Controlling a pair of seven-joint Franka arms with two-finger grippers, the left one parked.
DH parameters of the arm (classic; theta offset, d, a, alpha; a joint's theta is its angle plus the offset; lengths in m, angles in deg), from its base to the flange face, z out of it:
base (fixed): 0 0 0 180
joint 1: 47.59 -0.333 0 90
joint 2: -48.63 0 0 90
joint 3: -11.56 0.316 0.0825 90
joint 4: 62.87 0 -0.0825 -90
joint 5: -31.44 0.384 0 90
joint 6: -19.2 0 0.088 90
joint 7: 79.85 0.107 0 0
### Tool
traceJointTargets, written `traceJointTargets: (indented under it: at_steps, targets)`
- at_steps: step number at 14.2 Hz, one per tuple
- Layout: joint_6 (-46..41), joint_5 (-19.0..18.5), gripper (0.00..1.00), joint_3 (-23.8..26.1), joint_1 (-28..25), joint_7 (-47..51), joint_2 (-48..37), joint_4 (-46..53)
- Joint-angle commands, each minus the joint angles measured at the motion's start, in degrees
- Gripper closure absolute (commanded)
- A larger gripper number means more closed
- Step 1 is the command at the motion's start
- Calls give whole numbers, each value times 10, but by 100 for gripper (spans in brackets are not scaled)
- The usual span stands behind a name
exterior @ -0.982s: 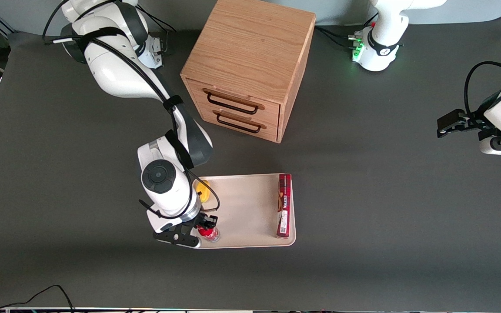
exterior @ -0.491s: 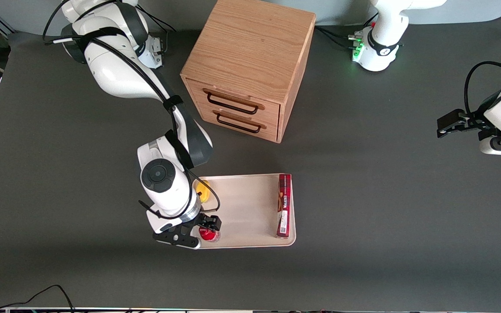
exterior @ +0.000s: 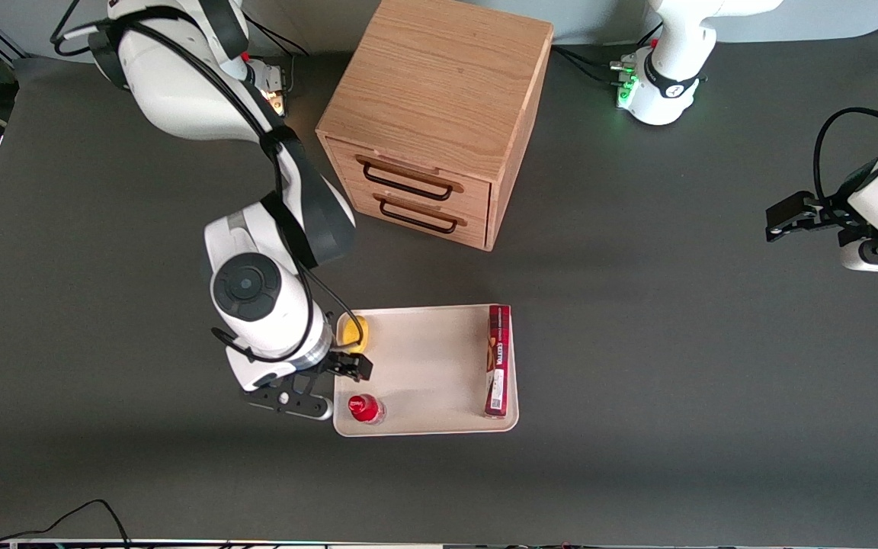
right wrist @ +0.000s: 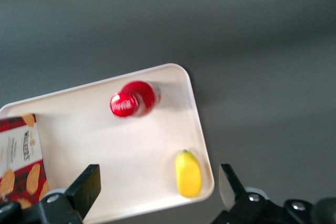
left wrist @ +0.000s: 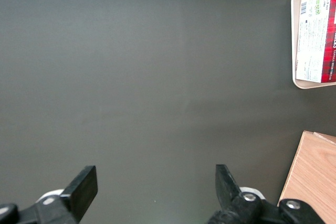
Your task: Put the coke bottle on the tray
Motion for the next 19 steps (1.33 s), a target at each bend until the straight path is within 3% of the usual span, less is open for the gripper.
traceJointTargets:
  at_steps: [1, 3, 8, 12, 14, 16, 19]
  targets:
    - [-4, -1, 0, 38, 41, -52, -142, -170]
    - [-2, 0, 0, 43, 77, -120, -251, -293]
    - [-8, 5, 0, 44, 164, -250, -460, -480]
    - [-47, 9, 0, 44, 222, -273, -498, -474]
    - [-49, 41, 0, 45, 254, -293, -499, -464]
    - [-53, 42, 0, 43, 257, -353, -497, -452]
    - [-71, 42, 0, 42, 257, -354, -498, -440]
